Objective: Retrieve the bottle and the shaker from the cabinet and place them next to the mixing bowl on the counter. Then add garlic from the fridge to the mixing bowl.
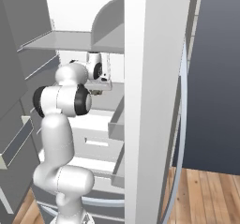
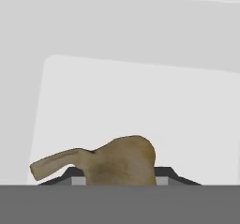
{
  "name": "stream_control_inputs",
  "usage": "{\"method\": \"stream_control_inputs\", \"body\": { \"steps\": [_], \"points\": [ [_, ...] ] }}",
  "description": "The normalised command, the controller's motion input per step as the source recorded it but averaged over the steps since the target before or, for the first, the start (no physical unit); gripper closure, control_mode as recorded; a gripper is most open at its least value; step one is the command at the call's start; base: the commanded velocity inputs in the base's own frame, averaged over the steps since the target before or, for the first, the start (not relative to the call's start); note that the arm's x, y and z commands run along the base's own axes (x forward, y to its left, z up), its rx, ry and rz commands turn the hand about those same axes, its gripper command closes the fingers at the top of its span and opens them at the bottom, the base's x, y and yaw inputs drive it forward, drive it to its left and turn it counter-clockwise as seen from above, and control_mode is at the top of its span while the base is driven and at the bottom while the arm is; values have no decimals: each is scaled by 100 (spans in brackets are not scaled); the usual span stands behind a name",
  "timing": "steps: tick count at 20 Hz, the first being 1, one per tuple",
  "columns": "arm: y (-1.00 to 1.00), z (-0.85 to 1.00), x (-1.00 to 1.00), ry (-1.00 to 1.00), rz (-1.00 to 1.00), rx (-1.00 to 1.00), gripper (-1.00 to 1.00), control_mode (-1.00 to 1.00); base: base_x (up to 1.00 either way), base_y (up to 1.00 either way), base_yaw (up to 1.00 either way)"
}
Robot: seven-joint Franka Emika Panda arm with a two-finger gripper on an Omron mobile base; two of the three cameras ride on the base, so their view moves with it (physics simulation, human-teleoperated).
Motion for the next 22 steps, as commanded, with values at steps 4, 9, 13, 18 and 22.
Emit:
{"method": "stream_control_inputs", "body": {
  "steps": [4, 9, 13, 18, 22],
  "points": [
    [-16, 0, -98, -18, 0, 1, 100, -100, 0, 0, 0],
    [-20, 9, -100, -24, 0, 5, 100, -100, 0, 0, 0],
    [-19, 48, -100, -14, 0, 5, 100, -100, 0, 0, 0],
    [-14, 96, -98, 0, 0, 2, 100, -100, 0, 0, 0],
    [-25, 100, -83, 0, 0, 0, 100, -100, 0, 0, 0]
  ]
}}
